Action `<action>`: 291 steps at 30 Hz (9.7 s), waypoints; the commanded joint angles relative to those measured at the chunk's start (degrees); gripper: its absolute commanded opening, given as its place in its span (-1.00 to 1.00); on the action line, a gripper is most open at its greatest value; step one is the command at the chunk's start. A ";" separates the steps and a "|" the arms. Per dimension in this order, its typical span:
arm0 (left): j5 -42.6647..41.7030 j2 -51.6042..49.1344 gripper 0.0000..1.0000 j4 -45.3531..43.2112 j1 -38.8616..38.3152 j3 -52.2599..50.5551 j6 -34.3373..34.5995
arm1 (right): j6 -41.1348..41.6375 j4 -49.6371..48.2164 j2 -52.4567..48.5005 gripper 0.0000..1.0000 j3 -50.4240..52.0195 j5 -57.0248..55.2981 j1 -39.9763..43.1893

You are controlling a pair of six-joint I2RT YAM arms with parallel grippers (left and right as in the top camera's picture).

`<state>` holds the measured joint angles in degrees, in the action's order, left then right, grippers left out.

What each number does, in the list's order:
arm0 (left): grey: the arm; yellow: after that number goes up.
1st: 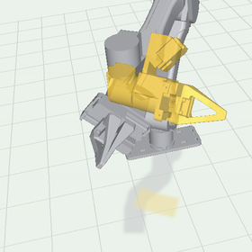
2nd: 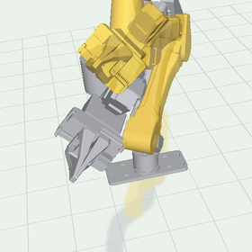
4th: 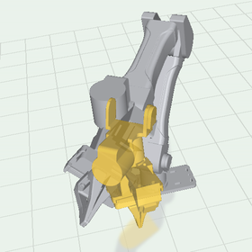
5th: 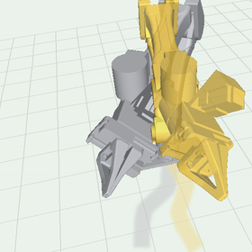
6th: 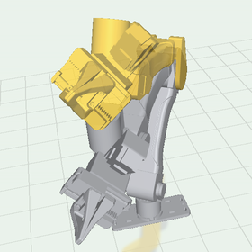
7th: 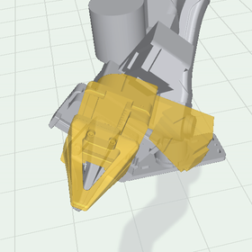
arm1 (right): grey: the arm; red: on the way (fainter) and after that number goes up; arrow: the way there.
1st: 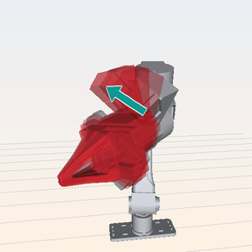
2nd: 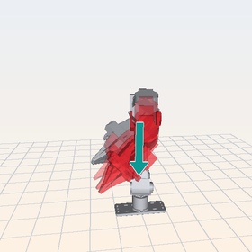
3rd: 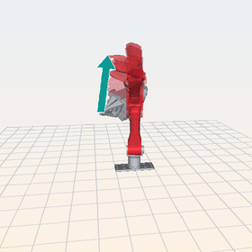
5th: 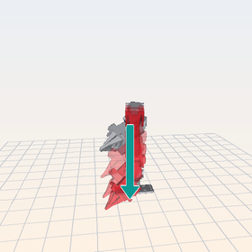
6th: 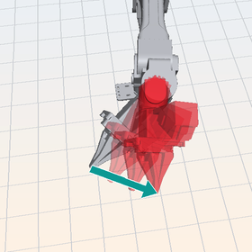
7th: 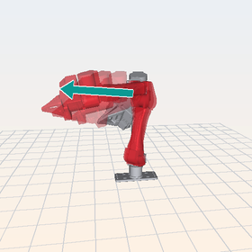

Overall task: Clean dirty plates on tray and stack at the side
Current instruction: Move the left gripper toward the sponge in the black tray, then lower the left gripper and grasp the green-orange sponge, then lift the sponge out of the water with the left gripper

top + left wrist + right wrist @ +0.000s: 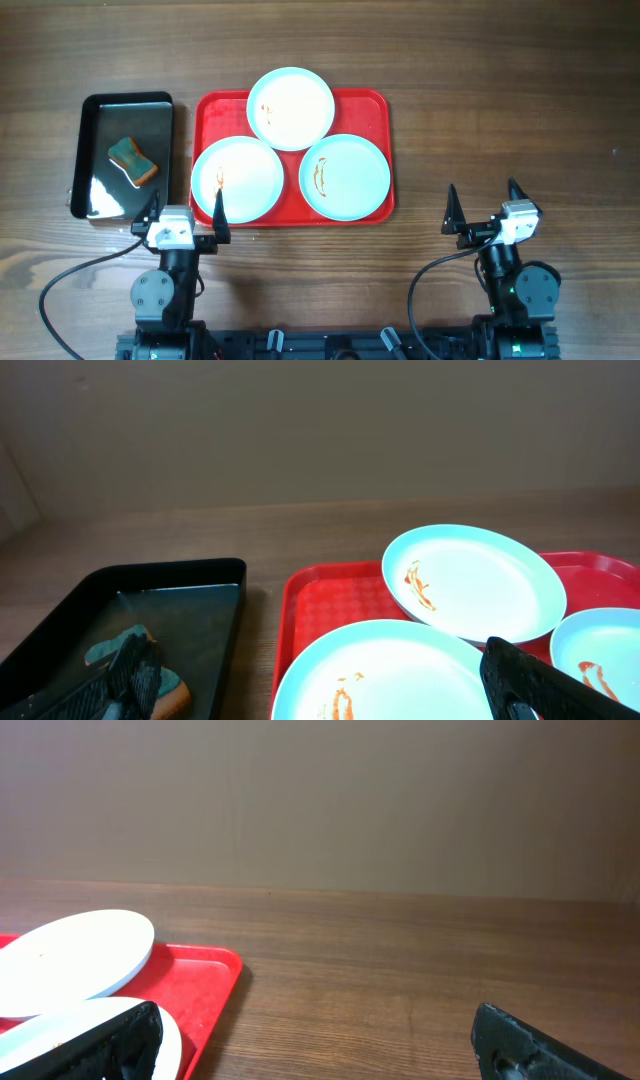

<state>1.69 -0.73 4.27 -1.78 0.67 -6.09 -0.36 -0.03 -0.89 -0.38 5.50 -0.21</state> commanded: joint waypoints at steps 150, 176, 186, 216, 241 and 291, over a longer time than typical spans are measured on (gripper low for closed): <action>4.90 -125.83 0.47 57.42 21.51 89.92 36.33 | -0.98 -0.15 0.24 0.99 0.07 -0.39 0.28; 10.86 -125.72 -0.75 51.54 21.55 91.21 36.09 | -0.96 -0.15 0.24 1.00 0.07 -0.39 0.28; 11.47 -124.82 1.00 60.11 21.55 94.51 36.11 | -0.98 -0.15 0.24 1.00 0.07 -0.39 0.28; 11.74 -124.85 1.00 58.25 21.55 87.08 33.27 | -0.96 -0.15 0.24 1.00 0.07 -0.39 0.28; 10.82 -112.21 -0.92 68.26 21.51 98.47 33.48 | -0.98 -0.15 0.24 0.99 0.07 -0.39 0.28; -5.90 -72.54 -0.92 40.19 14.82 76.70 18.95 | -0.98 -0.13 0.24 0.99 0.07 -0.39 0.28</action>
<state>0.45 -74.83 41.60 15.42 77.28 13.76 -0.36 -0.03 -0.99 -0.36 5.48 -0.21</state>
